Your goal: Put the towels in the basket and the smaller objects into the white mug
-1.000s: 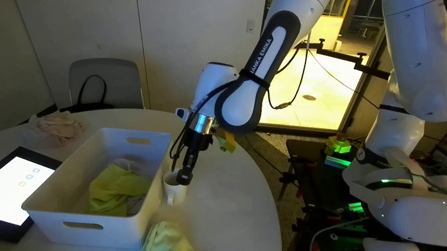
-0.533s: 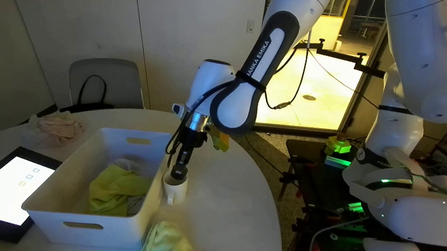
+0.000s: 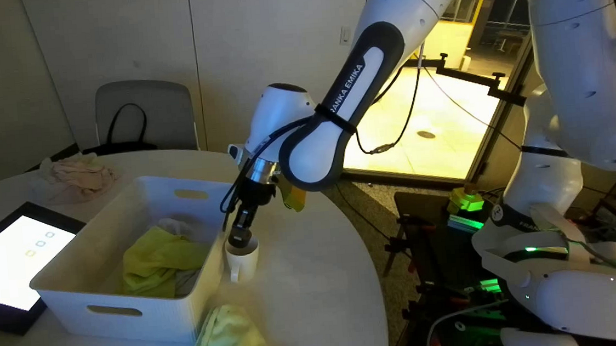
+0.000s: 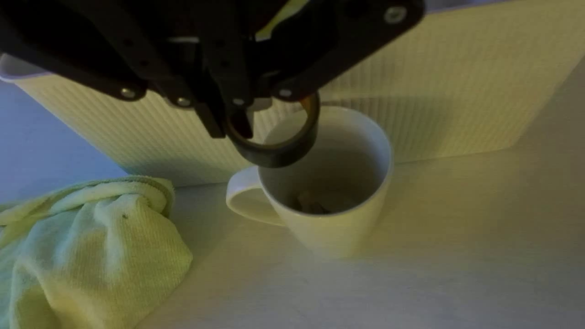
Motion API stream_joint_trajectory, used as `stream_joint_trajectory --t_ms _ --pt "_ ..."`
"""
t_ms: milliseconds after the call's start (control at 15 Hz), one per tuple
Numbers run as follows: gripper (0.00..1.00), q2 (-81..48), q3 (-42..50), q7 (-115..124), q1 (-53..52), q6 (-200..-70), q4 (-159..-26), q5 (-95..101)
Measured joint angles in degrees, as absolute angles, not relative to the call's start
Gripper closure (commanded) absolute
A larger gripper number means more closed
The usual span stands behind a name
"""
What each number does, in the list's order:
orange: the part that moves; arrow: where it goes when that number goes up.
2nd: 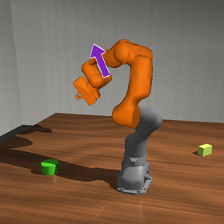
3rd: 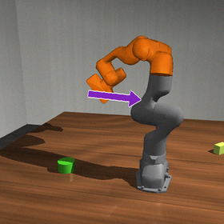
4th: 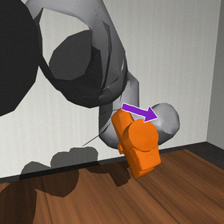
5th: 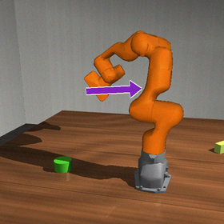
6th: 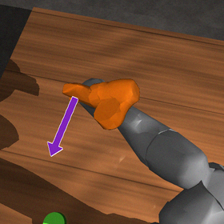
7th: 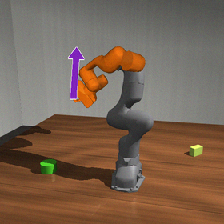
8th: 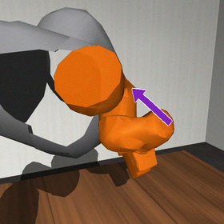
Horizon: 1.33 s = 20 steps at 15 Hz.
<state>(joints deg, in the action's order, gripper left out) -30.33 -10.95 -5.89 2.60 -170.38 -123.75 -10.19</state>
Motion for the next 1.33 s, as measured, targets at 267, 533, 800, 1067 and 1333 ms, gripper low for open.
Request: stream_joint_trajectory --t_ms 267,533,800,1067,1333 --pt "0.98 -30.7 -8.7 -4.9 0.7 -169.3 -123.5 -9.0" --pt "0.98 -30.9 -6.5 -3.7 -0.9 -168.4 -123.6 -7.7" --pt "0.98 -31.7 -5.8 -3.1 -1.6 -167.3 -123.5 -7.0" --pt "0.98 -31.8 -5.6 -3.0 -1.8 -166.5 -123.1 -6.9" --pt "0.98 -32.0 -5.6 -3.0 -1.9 -166.0 -122.7 -6.9"
